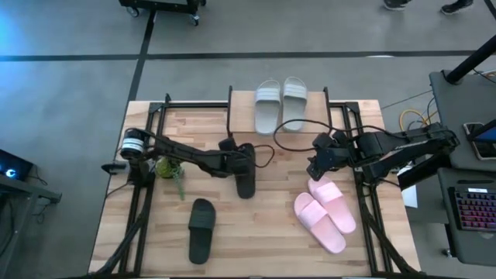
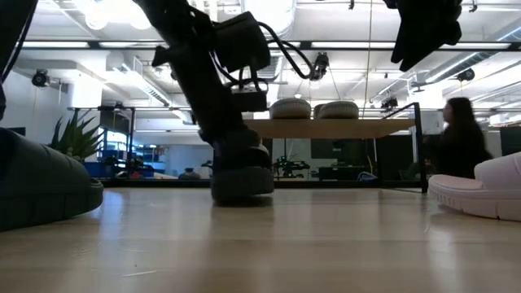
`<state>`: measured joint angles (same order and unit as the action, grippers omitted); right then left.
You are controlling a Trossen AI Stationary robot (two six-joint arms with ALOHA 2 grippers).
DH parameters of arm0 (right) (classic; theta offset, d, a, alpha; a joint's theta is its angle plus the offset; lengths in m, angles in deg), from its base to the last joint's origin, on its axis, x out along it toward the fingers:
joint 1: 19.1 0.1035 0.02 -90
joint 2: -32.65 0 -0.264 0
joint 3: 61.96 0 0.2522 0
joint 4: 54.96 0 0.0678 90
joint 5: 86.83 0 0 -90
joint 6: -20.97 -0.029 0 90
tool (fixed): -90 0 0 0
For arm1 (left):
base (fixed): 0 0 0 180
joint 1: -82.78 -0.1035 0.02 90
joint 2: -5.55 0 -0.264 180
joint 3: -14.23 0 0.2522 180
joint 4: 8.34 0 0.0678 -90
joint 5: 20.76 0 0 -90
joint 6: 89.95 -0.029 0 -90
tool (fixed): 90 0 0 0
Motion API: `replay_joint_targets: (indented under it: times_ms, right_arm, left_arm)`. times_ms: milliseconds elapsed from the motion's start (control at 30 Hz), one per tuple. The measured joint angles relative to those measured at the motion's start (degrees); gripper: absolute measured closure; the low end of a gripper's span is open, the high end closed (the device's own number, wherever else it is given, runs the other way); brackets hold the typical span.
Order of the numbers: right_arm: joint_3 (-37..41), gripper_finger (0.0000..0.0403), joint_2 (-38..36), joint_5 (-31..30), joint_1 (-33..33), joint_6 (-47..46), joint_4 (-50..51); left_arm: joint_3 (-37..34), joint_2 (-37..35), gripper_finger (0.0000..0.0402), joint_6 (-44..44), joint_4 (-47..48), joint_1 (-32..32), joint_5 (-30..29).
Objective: Pick and place slides into the shelf
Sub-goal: Move the black left slipper to the top center of the table, then move the black right slipper to the top center of the table
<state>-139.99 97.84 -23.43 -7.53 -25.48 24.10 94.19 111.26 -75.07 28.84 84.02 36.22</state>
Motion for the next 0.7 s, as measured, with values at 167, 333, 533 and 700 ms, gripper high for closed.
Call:
replay_joint_targets:
  times_ms: [167,333,533,700]
  right_arm:
    - [0.15,0.0199,0.00,0.01,0.00,0.02,0.35]
    - [0.33,0.0199,0.00,-0.05,0.02,0.02,0.48]
    - [0.33,0.0199,0.00,-0.05,0.00,0.01,0.50]
    - [0.31,0.0200,-0.02,-0.01,0.02,0.00,0.53]
  left_arm:
    - [-0.02,-1.99,0.0175,1.25,3.96,0.68,4.38]
    - [-0.01,-3.57,0.0169,0.16,1.96,1.04,5.07]
    - [0.42,-7.29,0.0169,-0.22,2.22,1.36,5.63]
    - [0.42,-13.77,0.0169,3.78,6.94,2.20,9.22]
